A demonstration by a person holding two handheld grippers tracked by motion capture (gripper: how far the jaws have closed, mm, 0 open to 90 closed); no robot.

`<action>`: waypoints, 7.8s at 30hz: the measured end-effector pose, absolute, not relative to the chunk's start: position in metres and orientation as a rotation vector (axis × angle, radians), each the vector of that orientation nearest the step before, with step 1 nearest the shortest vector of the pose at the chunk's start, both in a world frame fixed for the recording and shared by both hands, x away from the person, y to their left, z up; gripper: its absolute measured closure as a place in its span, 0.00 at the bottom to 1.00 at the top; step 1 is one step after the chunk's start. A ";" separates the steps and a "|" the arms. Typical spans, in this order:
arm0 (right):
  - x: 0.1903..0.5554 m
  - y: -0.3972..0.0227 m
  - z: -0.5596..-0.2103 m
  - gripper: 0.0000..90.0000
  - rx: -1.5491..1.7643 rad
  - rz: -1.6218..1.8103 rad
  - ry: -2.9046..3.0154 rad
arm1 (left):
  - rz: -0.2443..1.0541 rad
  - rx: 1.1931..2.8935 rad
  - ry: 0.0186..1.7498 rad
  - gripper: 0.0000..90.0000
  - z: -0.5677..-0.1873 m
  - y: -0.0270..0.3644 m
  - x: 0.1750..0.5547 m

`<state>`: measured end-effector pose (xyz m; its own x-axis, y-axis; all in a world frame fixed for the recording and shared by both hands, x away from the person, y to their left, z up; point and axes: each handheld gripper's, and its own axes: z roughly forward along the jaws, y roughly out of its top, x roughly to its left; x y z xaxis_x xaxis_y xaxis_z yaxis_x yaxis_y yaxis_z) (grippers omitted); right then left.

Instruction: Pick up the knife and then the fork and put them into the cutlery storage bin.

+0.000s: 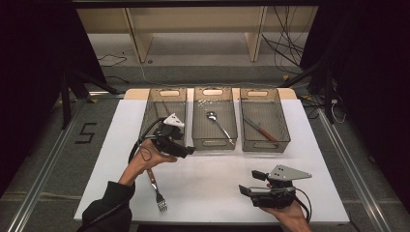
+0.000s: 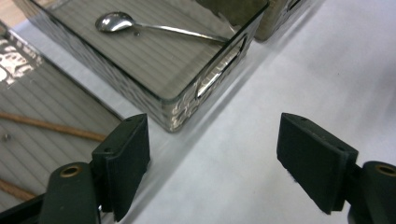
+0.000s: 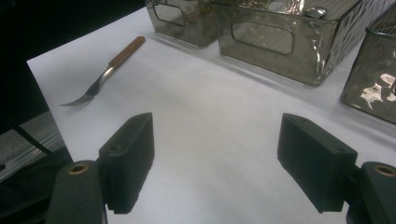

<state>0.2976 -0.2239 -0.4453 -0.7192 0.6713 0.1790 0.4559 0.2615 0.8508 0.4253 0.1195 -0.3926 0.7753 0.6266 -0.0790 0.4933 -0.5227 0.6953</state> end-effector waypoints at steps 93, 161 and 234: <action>0.295 -0.218 -0.442 0.31 1.025 1.426 2.323 | 0.113 2.646 1.223 0.98 -0.463 0.261 0.346; 0.295 -0.217 -0.442 0.31 1.028 1.420 2.329 | 0.047 2.980 0.560 0.78 -0.460 0.220 0.325; 0.295 -0.222 -0.442 0.30 1.044 1.443 2.296 | 0.239 2.205 0.822 0.85 -0.377 0.078 0.431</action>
<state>0.2949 -0.2217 -0.4418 -0.7178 0.6758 0.1675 0.4439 0.2587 0.8579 0.4306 0.0782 -0.3766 0.7756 0.6258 -0.0820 0.4841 -0.5065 0.7135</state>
